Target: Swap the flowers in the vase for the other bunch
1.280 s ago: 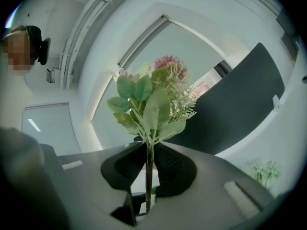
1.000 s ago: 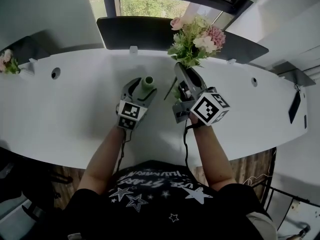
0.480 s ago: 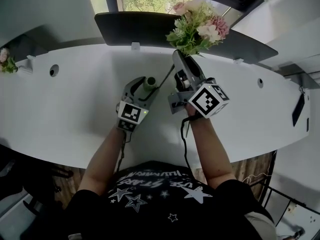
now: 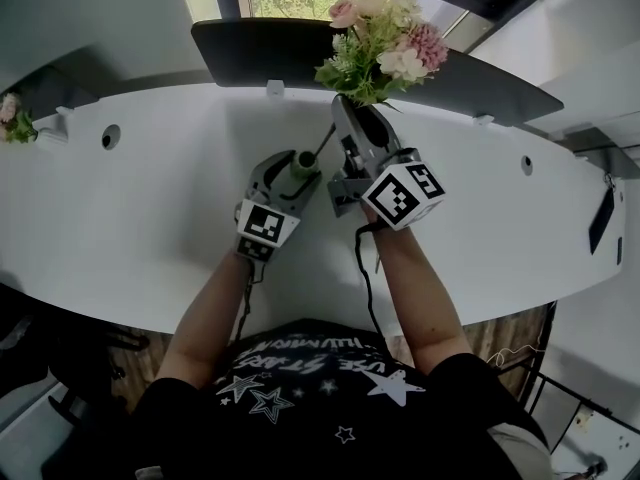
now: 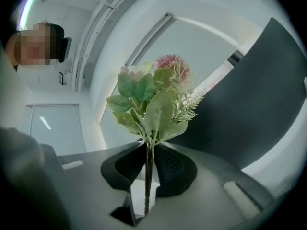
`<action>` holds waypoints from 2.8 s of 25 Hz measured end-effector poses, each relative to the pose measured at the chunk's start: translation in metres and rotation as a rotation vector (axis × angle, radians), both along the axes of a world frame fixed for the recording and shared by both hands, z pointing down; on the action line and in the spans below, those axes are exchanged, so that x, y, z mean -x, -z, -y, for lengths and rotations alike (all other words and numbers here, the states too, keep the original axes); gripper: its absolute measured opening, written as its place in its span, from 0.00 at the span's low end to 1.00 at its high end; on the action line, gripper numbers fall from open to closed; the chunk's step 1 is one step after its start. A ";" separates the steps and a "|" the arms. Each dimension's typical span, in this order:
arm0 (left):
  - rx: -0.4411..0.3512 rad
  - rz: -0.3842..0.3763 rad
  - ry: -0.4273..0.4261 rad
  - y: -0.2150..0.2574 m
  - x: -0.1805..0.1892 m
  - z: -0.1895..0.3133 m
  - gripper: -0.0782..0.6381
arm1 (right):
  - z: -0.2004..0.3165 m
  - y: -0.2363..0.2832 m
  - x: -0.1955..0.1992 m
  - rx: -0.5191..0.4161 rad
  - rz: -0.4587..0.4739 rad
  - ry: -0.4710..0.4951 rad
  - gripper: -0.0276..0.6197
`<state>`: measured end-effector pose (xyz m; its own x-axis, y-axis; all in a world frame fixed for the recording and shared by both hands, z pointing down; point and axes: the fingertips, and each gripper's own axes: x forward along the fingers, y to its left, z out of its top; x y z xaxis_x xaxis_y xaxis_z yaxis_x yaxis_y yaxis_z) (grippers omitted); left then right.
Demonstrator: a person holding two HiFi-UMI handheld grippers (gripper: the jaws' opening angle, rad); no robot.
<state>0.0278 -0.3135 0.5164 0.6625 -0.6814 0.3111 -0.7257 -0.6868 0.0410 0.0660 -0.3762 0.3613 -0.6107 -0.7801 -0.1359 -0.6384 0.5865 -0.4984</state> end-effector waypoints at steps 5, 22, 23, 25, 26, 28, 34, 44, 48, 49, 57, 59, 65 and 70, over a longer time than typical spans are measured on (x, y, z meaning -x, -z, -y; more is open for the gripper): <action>0.008 0.002 0.007 -0.007 0.005 -0.002 0.46 | -0.020 -0.030 0.026 0.034 -0.061 0.138 0.13; 0.011 -0.012 -0.004 -0.008 0.006 -0.003 0.46 | -0.061 -0.095 0.048 0.033 -0.427 0.228 0.15; 0.011 -0.002 -0.005 -0.008 0.006 -0.003 0.46 | -0.061 -0.096 0.047 0.038 -0.422 0.228 0.16; -0.001 0.014 -0.009 -0.009 0.005 -0.002 0.46 | -0.063 -0.096 0.047 0.045 -0.420 0.231 0.18; -0.004 0.018 -0.010 -0.010 0.004 -0.003 0.46 | -0.065 -0.096 0.046 0.046 -0.421 0.230 0.19; -0.003 0.023 -0.012 -0.010 0.003 -0.004 0.46 | -0.068 -0.094 0.044 0.047 -0.422 0.226 0.23; 0.000 0.059 -0.025 -0.011 0.005 -0.005 0.46 | -0.081 -0.094 0.043 0.061 -0.438 0.232 0.27; 0.007 0.111 -0.054 -0.017 0.005 -0.007 0.46 | -0.107 -0.100 0.024 0.114 -0.443 0.169 0.27; 0.015 0.126 -0.026 -0.020 0.014 -0.010 0.46 | -0.118 -0.104 0.017 0.144 -0.422 0.125 0.27; 0.019 0.119 -0.015 -0.020 0.018 -0.011 0.47 | -0.122 -0.106 0.016 0.152 -0.418 0.115 0.28; 0.033 0.095 -0.030 -0.014 0.049 -0.052 0.49 | -0.150 -0.104 0.003 0.168 -0.419 -0.071 0.28; 0.019 0.068 -0.039 -0.007 0.055 -0.064 0.49 | -0.162 -0.101 -0.001 0.170 -0.414 -0.128 0.27; 0.007 -0.036 -0.097 0.022 0.069 -0.097 0.48 | -0.205 -0.086 -0.012 0.162 -0.422 -0.265 0.12; -0.037 -0.099 -0.114 0.050 0.084 -0.122 0.31 | -0.230 -0.073 -0.016 0.168 -0.375 -0.325 0.05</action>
